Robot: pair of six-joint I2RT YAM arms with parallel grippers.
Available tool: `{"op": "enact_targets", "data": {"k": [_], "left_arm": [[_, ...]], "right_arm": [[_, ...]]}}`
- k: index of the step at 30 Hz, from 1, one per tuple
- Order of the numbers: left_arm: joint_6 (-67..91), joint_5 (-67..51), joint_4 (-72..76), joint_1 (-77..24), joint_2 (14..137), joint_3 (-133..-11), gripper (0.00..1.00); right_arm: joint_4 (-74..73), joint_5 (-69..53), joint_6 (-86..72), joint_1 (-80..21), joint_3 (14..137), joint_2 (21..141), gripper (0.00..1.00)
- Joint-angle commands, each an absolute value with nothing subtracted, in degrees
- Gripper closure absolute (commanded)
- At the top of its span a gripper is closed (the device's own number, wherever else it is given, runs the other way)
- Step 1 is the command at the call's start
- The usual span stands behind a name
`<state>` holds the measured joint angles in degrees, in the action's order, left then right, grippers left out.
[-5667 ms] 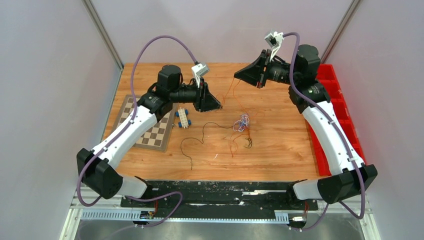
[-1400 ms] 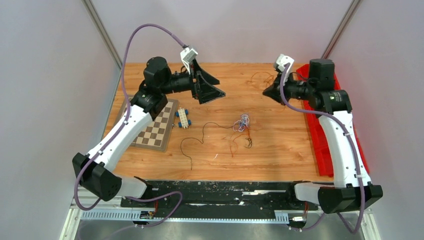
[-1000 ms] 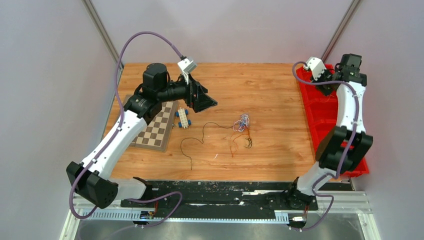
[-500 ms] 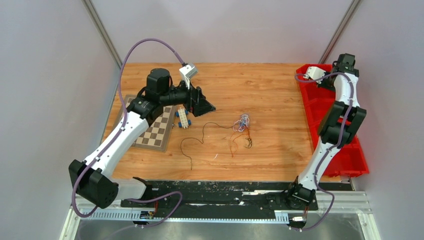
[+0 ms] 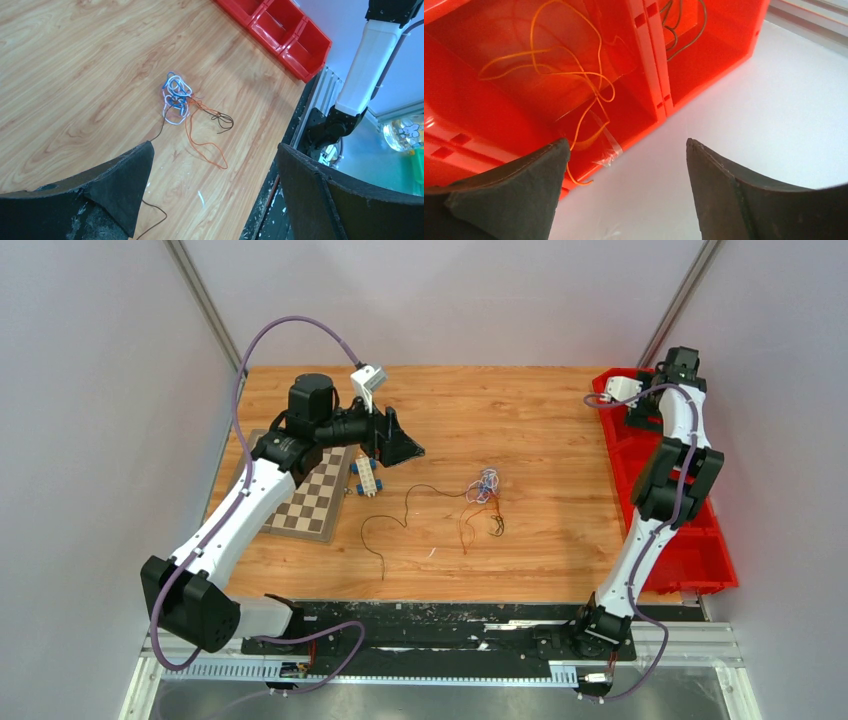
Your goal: Untangle the cables
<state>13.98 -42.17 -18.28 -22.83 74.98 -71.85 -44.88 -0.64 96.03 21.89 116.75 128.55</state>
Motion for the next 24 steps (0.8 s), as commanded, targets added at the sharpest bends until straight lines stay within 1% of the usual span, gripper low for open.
{"op": "enact_targets", "data": {"k": [1, 5, 7, 11, 14, 18, 22, 24], "left_arm": [[13.84, -43.21, -18.45, -22.59, 74.94, -73.47, 0.0], [12.46, -42.83, -20.57, -22.35, 74.89, -73.95, 0.0], [11.06, -42.62, -22.51, -22.16, 74.95, -74.06, 0.0], [5.67, -41.3, -28.21, -21.96, 75.6, -74.93, 0.0], [0.99, -40.22, -31.26, -21.97, 76.19, -73.9, 0.0], [-3.65, -39.64, -33.22, -21.97, 77.58, -70.49, 0.0], [-5.68, -42.09, -32.42, -21.99, 81.36, -69.4, 0.0], [-5.45, -43.82, -29.81, -22.11, 83.93, -69.13, 0.03]], "right_arm": [[-44.14, -4.81, 96.83, 21.8, 115.82, 120.05, 0.12], [-47.96, -10.37, 94.9, 21.76, 112.63, 113.18, 0.04], [-50.52, -15.22, 92.52, 21.71, 111.64, 109.78, 0.0], [-56.83, -23.27, 83.56, 20.89, 111.75, 104.58, 0.0], [-61.39, -30.26, 74.28, 18.06, 109.17, 100.23, 0.0], [-61.85, -36.37, 58.06, 10.31, 99.41, 92.61, 0.03], [-60.09, -40.81, 43.87, 1.6, 86.08, 87.21, 0.1], [-56.87, -42.14, 37.03, -2.91, 79.45, 85.52, 0.12]]}}
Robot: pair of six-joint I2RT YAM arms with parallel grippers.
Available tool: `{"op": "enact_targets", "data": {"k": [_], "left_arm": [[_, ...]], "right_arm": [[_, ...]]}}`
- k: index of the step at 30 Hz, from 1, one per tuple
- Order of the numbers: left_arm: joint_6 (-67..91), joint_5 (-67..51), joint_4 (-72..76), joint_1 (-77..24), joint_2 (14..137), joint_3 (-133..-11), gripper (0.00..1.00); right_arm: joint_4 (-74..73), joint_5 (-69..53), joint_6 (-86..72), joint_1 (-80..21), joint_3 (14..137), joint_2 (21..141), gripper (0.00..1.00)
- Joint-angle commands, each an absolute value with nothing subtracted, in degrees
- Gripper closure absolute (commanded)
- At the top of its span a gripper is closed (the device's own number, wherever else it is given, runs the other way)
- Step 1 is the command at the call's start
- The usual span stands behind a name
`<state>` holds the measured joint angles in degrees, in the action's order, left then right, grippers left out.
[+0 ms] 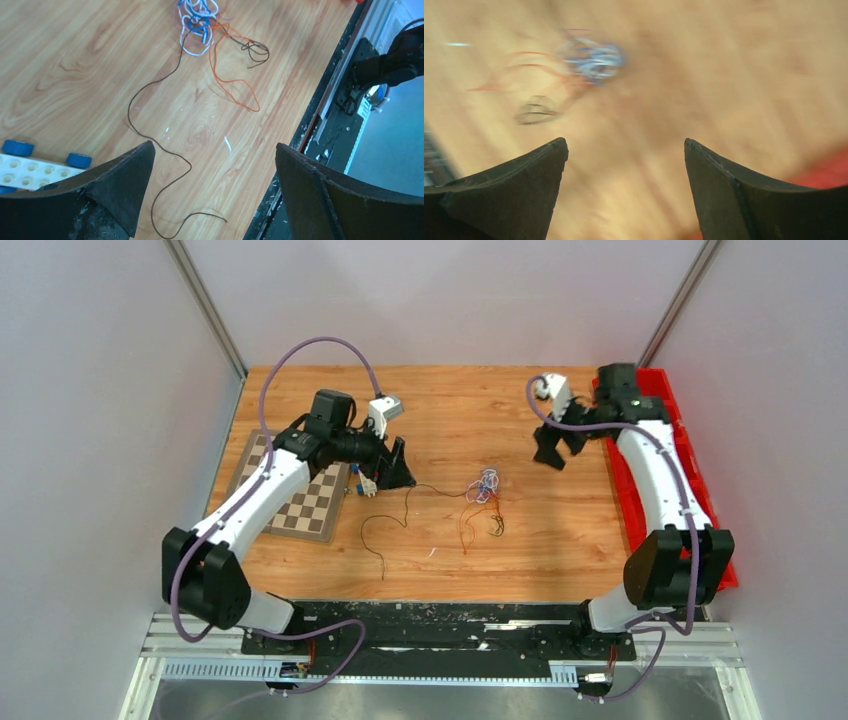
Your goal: Untangle the cables
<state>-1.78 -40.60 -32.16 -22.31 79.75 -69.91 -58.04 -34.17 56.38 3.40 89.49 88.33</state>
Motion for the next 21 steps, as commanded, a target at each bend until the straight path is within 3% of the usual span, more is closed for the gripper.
{"op": "enact_targets", "data": {"k": [1, 5, 11, 21], "left_arm": [[-5.73, -44.46, -28.97, -22.22, 84.9, -69.34, 0.07], [-15.14, -49.15, -29.37, -24.51, 91.67, -73.12, 0.21], [-13.15, -51.37, -20.54, -27.43, 96.37, -73.25, 0.3], [15.18, -47.2, -5.2, -28.78, 112.43, -79.72, 0.29]], "right_arm": [[-54.8, -42.63, 34.51, -4.45, 76.65, 84.85, 0.13], [-45.11, -43.63, 22.04, -6.99, 70.33, 85.2, 0.22], [-36.0, -40.08, 11.8, -7.54, 73.81, 96.65, 0.34], [-33.33, -38.83, 7.82, -9.45, 79.16, 109.74, 0.24]]}}
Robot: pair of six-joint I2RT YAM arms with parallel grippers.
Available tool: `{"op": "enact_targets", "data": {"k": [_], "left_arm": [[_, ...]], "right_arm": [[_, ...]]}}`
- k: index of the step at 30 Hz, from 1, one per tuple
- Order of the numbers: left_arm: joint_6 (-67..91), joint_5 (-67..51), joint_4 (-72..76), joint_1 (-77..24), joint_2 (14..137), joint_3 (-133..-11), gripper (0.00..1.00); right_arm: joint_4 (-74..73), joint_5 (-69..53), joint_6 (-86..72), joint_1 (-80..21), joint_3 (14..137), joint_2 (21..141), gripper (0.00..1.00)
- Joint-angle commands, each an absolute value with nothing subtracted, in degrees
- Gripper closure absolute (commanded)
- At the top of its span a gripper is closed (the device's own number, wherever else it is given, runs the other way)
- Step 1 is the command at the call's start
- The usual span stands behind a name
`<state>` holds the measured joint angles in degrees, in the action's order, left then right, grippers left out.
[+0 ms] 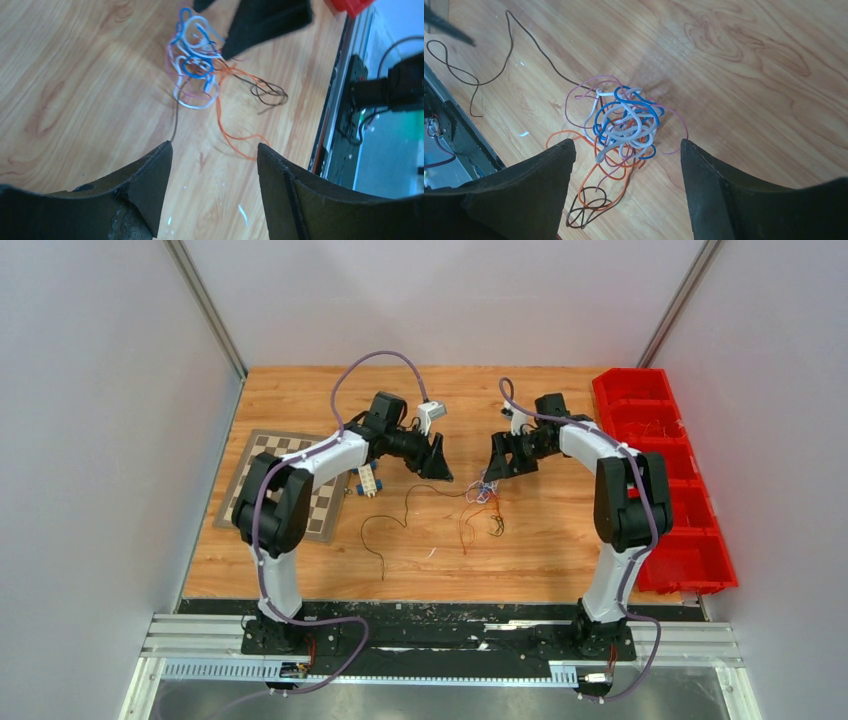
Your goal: Untangle the cables
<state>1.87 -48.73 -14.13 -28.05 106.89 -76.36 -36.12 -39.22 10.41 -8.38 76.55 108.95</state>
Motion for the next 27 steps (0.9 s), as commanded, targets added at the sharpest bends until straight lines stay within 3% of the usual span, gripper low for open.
{"op": "enact_targets", "data": {"k": [1, 9, 15, 20, 22, 23, 25, 27], "left_arm": [[17.22, -46.94, -4.75, -29.25, 113.52, -80.97, 0.29], [24.38, -46.79, -1.17, -31.89, 123.62, -86.52, 0.27], [26.44, -46.1, -0.4, -33.09, 127.88, -89.59, 0.35], [27.78, -47.52, 1.55, -33.31, 128.59, -90.17, 0.6], [28.25, -49.19, 2.97, -33.31, 127.77, -89.98, 0.76], [28.38, -49.51, 3.33, -33.31, 126.47, -89.81, 0.9], [28.89, -50.01, 5.99, -33.31, 122.97, -87.29, 1.0], [29.03, -50.26, 7.88, -33.31, 118.49, -85.51, 1.0]], "right_arm": [[-33.24, -38.81, 7.82, -9.46, 79.16, 110.39, 0.25], [-33.14, -39.0, 8.56, -9.56, 77.97, 113.16, 0.35], [-32.53, -38.36, 8.2, -9.55, 76.68, 113.37, 0.41], [-31.21, -36.58, 7.24, -9.58, 75.81, 113.85, 0.45], [-30.55, -35.14, 7.15, -9.58, 75.3, 113.89, 0.47], [-30.28, -34.43, 7.13, -9.58, 75.06, 113.88, 0.48], [-29.68, -32.62, 7.04, -9.58, 74.4, 113.99, 0.51], [-29.08, -30.58, 7.04, -9.5, 73.88, 114.26, 0.55]]}}
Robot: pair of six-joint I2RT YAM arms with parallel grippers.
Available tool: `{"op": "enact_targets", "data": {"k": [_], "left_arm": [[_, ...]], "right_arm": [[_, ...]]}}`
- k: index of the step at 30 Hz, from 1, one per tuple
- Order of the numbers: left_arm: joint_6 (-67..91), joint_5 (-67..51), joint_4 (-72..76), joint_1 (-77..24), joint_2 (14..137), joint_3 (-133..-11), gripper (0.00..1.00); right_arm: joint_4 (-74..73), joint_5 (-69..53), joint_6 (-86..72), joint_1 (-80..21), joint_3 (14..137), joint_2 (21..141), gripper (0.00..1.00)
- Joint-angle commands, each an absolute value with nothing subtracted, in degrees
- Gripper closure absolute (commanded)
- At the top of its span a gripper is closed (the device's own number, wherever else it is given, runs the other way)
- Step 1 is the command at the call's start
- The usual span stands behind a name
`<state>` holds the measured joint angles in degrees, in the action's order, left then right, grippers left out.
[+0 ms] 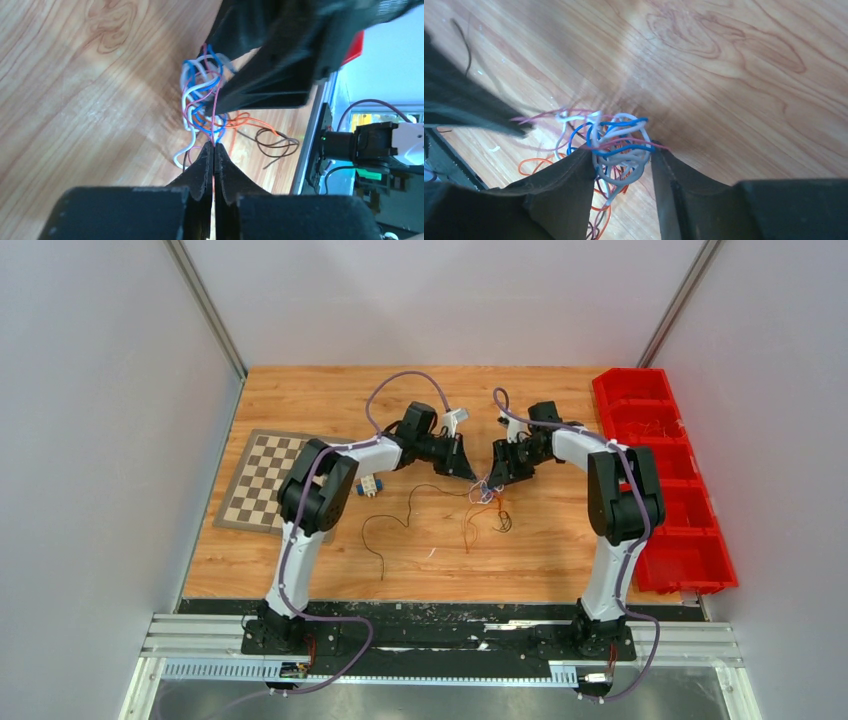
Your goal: Untangle the cables
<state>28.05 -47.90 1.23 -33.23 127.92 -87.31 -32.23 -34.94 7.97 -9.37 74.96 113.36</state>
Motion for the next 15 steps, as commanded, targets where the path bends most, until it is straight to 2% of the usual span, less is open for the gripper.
{"op": "enact_targets", "data": {"k": [1, 9, 15], "left_arm": [[29.06, -50.82, 8.32, -33.31, 115.38, -85.07, 1.0], [30.73, -53.95, 9.61, -31.0, 98.17, -82.21, 1.0], [35.2, -57.71, 8.88, -25.23, 91.41, -86.39, 1.0]], "right_arm": [[-28.86, -29.42, 7.18, -9.57, 73.49, 114.35, 0.57], [-27.49, -24.46, 6.96, -9.56, 70.68, 113.37, 0.62], [-27.43, -23.66, 7.06, -9.57, 69.98, 113.42, 0.63]]}}
